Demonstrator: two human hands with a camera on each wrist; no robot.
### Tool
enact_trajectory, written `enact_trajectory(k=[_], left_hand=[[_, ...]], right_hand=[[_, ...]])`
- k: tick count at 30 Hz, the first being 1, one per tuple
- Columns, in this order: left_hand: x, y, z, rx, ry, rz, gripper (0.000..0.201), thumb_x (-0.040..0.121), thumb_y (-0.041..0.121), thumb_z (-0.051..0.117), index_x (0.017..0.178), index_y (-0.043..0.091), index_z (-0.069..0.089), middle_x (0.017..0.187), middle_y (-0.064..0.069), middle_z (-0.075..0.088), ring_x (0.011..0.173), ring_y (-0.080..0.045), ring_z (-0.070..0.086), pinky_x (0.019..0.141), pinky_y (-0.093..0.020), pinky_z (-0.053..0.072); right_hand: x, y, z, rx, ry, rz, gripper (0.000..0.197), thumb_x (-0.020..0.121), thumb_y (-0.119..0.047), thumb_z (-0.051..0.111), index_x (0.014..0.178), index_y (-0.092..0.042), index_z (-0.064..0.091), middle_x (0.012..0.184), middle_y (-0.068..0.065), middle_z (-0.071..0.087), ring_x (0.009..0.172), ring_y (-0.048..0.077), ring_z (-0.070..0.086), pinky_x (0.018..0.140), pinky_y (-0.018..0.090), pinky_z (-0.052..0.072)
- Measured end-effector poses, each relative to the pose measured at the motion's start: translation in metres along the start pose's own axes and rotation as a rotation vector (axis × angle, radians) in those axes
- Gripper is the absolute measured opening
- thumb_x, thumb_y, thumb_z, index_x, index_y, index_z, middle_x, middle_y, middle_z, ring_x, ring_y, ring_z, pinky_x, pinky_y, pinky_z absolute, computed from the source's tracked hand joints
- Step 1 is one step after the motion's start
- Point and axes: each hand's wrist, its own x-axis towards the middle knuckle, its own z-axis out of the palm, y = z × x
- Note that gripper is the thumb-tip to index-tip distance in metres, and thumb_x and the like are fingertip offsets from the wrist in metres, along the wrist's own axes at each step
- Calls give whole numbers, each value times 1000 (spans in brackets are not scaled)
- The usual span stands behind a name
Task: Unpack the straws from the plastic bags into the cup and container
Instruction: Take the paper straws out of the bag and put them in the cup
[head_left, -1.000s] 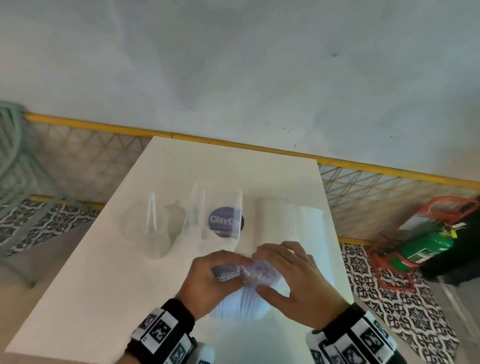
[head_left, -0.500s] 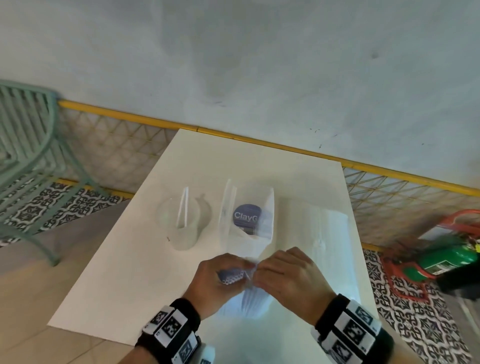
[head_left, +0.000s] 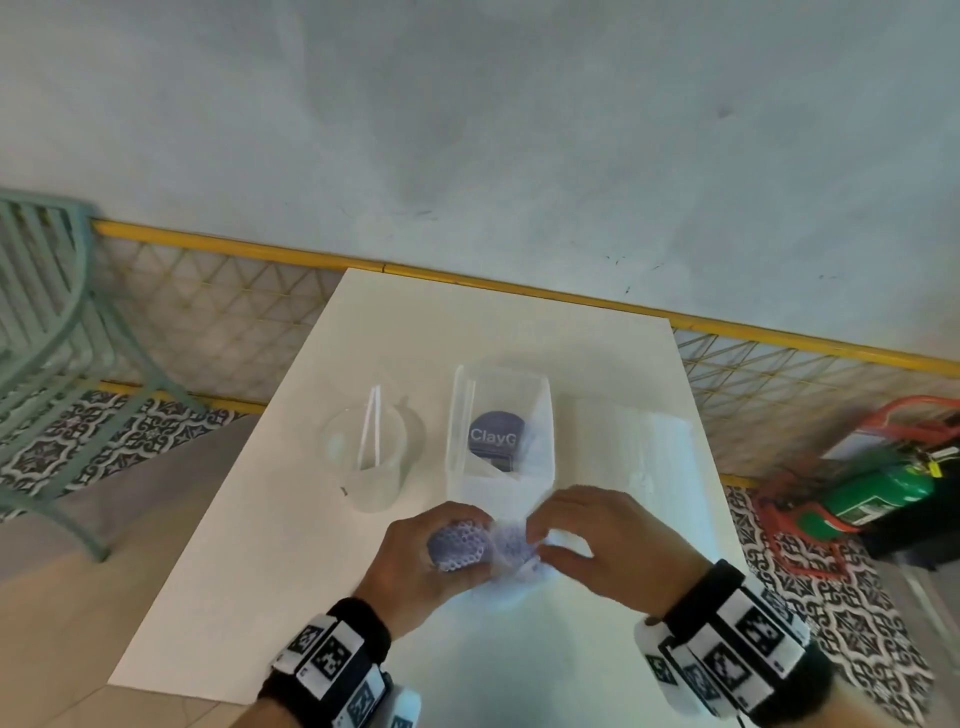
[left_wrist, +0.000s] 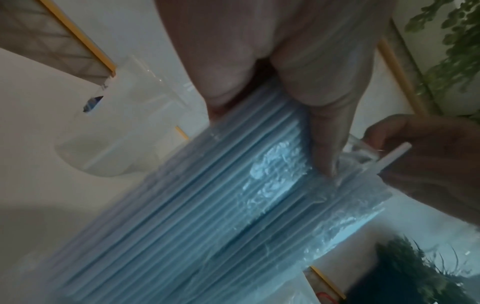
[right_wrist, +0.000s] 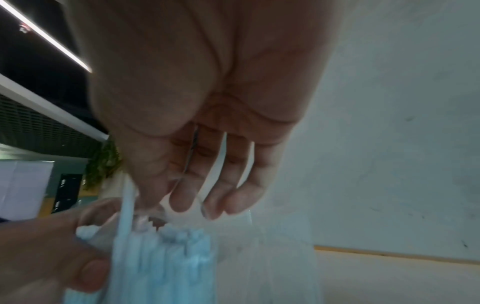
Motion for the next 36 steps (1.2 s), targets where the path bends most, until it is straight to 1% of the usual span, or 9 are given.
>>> enact_trajectory(k=[6, 11, 15, 18, 21, 25, 29, 32, 36], left_hand=[[-6, -3, -8, -16, -50, -22, 47, 66, 24, 89, 104, 40, 66, 106, 21, 69, 101, 2, 64, 86, -11, 47], [-12, -5, -16, -36, -100, 40, 74, 61, 25, 91, 124, 33, 54, 122, 16, 60, 113, -7, 58, 91, -13, 46], [-15, 6, -23, -54, -50, 108, 44, 74, 38, 76, 114, 28, 60, 118, 14, 62, 112, -7, 60, 92, -18, 47], [-13, 10, -34, -35, -38, 175, 12, 90, 22, 58, 97, 31, 65, 116, 7, 65, 103, -15, 68, 90, -25, 51], [-12, 7, -43, 138, -84, 252, 49, 87, -1, 42, 72, 38, 66, 122, 15, 62, 100, -6, 69, 92, -16, 47], [-11, 3, -44, -4, -157, 96, 48, 93, -4, 45, 102, 35, 73, 106, 13, 71, 92, -9, 70, 86, -16, 49], [-13, 4, -49, -114, -392, -115, 37, 82, 28, 66, 118, 40, 65, 118, 7, 68, 110, -9, 62, 99, -23, 42], [-18, -6, -56, 24, -648, -160, 78, 66, 49, 83, 134, 52, 45, 138, 27, 50, 133, 6, 39, 113, -25, 25], [-22, -24, -52, 247, -697, -115, 114, 52, 45, 92, 136, 67, 18, 144, 44, 22, 135, 18, 23, 113, -18, 21]], right_hand=[[7, -11, 2, 270, 239, 245, 11, 90, -12, 68, 85, -21, 65, 74, -17, 68, 72, 0, 66, 67, 9, 46], [9, -9, 14, 316, 361, 343, 19, 92, 0, 61, 84, -18, 59, 80, -8, 72, 74, 3, 70, 67, 15, 53], [7, -4, 22, 174, 322, 116, 36, 85, 11, 53, 75, -16, 74, 100, -8, 72, 96, -1, 66, 86, 13, 49], [3, -2, 25, 139, 278, 84, 42, 90, 8, 48, 92, -20, 80, 122, -7, 67, 109, 1, 63, 93, 14, 48], [-2, -7, 23, 193, 163, 155, 64, 83, 18, 40, 119, -24, 71, 130, -17, 58, 119, 0, 55, 84, 4, 45], [-4, -15, 25, 521, 20, 409, 58, 95, 12, 33, 123, -26, 67, 110, -18, 62, 104, 6, 60, 71, 29, 61], [-2, -18, 32, 863, -32, 552, 54, 97, 9, 31, 109, -23, 72, 92, 3, 64, 91, 14, 62, 77, 43, 60], [-4, -15, 36, 1053, -65, 612, 50, 93, 14, 31, 113, -6, 71, 88, 7, 60, 82, 15, 57, 77, 42, 59], [-7, -11, 50, 1204, -67, 684, 44, 90, 11, 39, 113, -6, 72, 105, 9, 61, 83, 17, 54, 73, 39, 57]])
